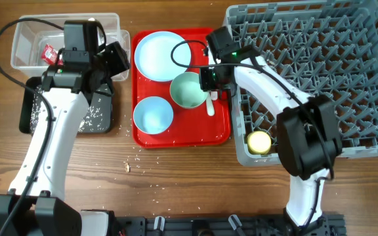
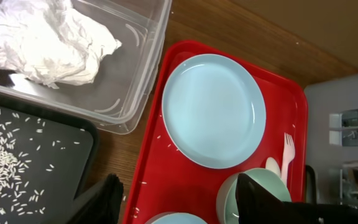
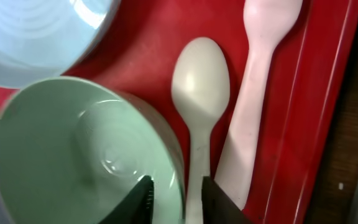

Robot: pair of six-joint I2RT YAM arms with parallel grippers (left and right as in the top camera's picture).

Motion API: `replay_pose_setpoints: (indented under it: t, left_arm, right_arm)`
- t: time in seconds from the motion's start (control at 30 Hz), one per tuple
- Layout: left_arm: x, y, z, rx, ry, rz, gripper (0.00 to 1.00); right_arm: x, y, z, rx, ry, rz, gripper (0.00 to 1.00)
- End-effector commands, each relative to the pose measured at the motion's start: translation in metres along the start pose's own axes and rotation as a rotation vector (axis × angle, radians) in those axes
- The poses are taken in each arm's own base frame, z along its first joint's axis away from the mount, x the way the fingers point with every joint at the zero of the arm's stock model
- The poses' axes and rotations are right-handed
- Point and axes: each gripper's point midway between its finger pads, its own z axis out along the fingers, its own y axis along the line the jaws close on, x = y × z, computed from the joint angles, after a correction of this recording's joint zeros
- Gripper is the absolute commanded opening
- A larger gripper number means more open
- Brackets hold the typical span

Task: Sort waste into correct bins and load items into the dishwasher rack
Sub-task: 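Grasp the light-green bowl with the right gripper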

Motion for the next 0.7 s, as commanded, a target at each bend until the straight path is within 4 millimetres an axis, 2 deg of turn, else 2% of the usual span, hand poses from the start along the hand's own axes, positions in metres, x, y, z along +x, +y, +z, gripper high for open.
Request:
replay_pose_setpoints:
  t: [0.0, 0.1, 0.13, 0.17, 0.2, 0.23, 0.27, 0.33, 0.37, 0.4, 0.43, 0.47, 0.53, 0.6, 0.67]
  left_arm:
    - [-0.004, 0.004, 0.0, -0.02, -0.013, -0.017, 0.6]
    - [-0.004, 0.004, 0.002, -0.021, -0.009, -0.017, 0.66]
    - [-0.004, 0.004, 0.002, -0.021, -0.009, -0.017, 0.72]
    - [-0.004, 0.004, 0.002, -0.021, -0.009, -0.017, 0.76]
    - [-0.003, 0.004, 0.002, -0.021, -0.009, -0.017, 0.8]
    - [-0.003, 0.004, 0.002, -0.021, -0.009, -0.017, 0.91]
    - [-0.003, 0.004, 0.002, -0.021, -0.009, -0.017, 1.0]
    - [-0.003, 0.004, 0.002, -0.021, -0.009, -0.016, 1.0]
    - [-0.003, 0.004, 0.002, -0.021, -0.008, -0.017, 1.0]
    - [-0.004, 0.004, 0.002, -0.021, -0.009, -0.017, 1.0]
    - [-0.003, 0.004, 0.002, -0.02, -0.009, -0.017, 1.0]
    - [-0.004, 0.004, 0.002, -0.02, -0.009, -0.017, 1.0]
    - [-0.003, 0.004, 0.002, -0.02, -0.009, -0.016, 1.0]
    - [-0.003, 0.004, 0.002, -0.02, -0.009, -0.016, 1.0]
    - [-0.003, 0.004, 0.002, -0.02, -0.009, -0.016, 1.0]
  right_arm:
    - [0.003, -0.006, 0.016, 0.025, 0.021, 0.0, 0.13]
    - [0.001, -0.006, 0.016, 0.023, 0.015, 0.0, 0.04]
    - [0.001, -0.005, 0.015, 0.022, 0.013, -0.001, 0.04]
    - [-0.002, -0.003, 0.011, 0.017, 0.003, -0.003, 0.04]
    - [-0.01, 0.003, -0.002, 0.001, -0.022, -0.024, 0.04]
    - [-0.028, 0.013, -0.034, -0.007, -0.093, -0.076, 0.04]
    - [-0.04, 0.014, -0.058, 0.01, -0.152, -0.082, 0.04]
    - [-0.073, 0.006, -0.135, 0.119, -0.371, -0.065, 0.04]
    - [-0.093, -0.023, -0.193, 0.291, -0.556, -0.01, 0.04]
    - [-0.1, -0.045, -0.224, 0.425, -0.652, 0.037, 0.04]
    - [-0.106, -0.076, -0.256, 0.621, -0.75, 0.104, 0.04]
    - [-0.109, -0.096, -0.272, 0.749, -0.792, 0.128, 0.05]
    - [-0.124, -0.117, -0.276, 0.876, -0.831, 0.124, 0.04]
    - [-0.15, -0.134, -0.259, 0.956, -0.833, 0.053, 0.04]
    - [-0.171, -0.142, -0.237, 1.037, -0.8, -0.072, 0.04]
